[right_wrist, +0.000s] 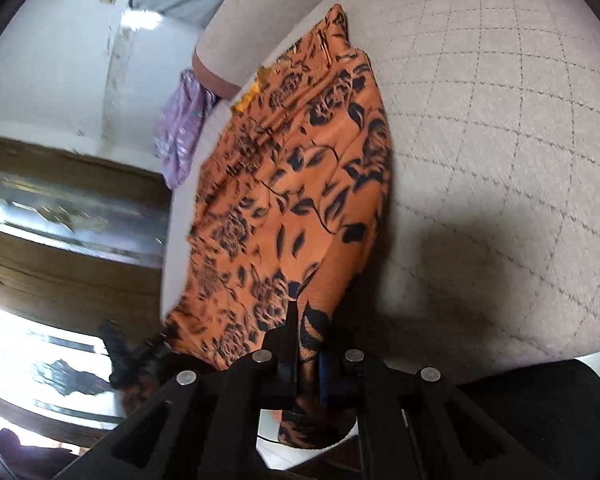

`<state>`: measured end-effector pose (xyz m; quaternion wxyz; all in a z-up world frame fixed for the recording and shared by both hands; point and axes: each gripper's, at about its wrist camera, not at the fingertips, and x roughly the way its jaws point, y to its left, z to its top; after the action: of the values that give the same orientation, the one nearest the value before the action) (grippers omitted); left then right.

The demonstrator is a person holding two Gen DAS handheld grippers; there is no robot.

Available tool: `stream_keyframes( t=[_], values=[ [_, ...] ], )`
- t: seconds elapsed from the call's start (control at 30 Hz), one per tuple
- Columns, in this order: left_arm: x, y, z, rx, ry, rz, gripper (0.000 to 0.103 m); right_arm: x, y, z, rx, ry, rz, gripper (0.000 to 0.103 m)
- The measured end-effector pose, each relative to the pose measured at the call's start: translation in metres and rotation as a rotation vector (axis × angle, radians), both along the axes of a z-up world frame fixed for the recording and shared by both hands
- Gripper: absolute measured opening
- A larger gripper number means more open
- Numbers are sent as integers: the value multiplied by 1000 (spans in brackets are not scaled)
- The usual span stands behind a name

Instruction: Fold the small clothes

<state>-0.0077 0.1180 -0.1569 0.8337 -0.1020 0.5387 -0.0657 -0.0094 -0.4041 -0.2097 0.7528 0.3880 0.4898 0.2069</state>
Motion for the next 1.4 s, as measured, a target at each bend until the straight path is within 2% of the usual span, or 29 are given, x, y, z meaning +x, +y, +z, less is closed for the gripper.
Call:
stream_keyframes(
  t=[0.07,0.13,0.17,0.23,0.3,0.4,0.43,0.5,0.53,0.57,0.6,0.63,0.67,0.7,0.77,0.83,0.87,0.97,1.03,1.1,1.13,1.23,1.3,1.4],
  values=[
    [5,0,-13,12,54,-6,6,5,1,-14,-12,51,11,7],
    [11,-1,2,-31,22,-12,6,10,4,-21,-5,76,20,7],
    [16,0,15,-50,-9,-12,6,13,4,-17,17,57,17,7],
    [34,-2,43,-91,-71,-23,6,20,0,-4,65,11,6,7],
    [56,-3,69,-98,-139,-42,6,42,-3,19,104,-62,0,7],
    [120,-6,111,-123,-265,-38,6,93,-14,60,148,-191,-21,7],
    [151,-5,124,-125,-322,-4,6,120,-21,79,151,-259,-50,7],
    [199,-5,125,-95,-392,57,13,163,-36,94,174,-317,-134,9],
    [225,-8,113,-69,-370,74,39,185,-41,94,166,-320,-186,14],
    [248,-8,98,-36,-322,103,75,206,-42,88,130,-300,-205,40],
    [263,-9,84,0,-283,127,87,221,-41,79,105,-266,-206,66],
    [285,-7,59,50,-211,155,88,235,-41,64,73,-208,-229,87],
    [292,-2,44,77,-156,176,87,237,-43,50,27,-164,-301,87],
    [291,6,34,81,-124,208,87,231,-44,38,18,-148,-344,87],
    [271,25,31,10,-158,263,87,202,-39,28,49,-173,-363,87],
    [243,39,31,-24,-182,283,87,174,-26,24,6,-180,-334,87],
    [230,44,31,-32,-192,291,87,151,-19,18,-19,-164,-325,87],
    [188,46,26,-103,-193,337,88,114,-2,-6,18,-63,-314,87],
    [175,35,13,-165,-168,325,88,102,7,-13,41,-55,-307,87],
    [175,16,0,-178,-136,300,88,108,14,-15,31,-62,-304,87],
    [178,9,-5,-178,-121,293,88,116,16,-17,58,-58,-320,87],
    [179,-7,-7,-120,-150,324,88,134,14,-23,78,16,-432,87],
    [188,-15,-10,-114,-134,330,88,148,16,-19,74,20,-480,87],
    [200,-25,-11,-58,-134,313,88,157,17,-22,81,28,-557,86]
  ],
)
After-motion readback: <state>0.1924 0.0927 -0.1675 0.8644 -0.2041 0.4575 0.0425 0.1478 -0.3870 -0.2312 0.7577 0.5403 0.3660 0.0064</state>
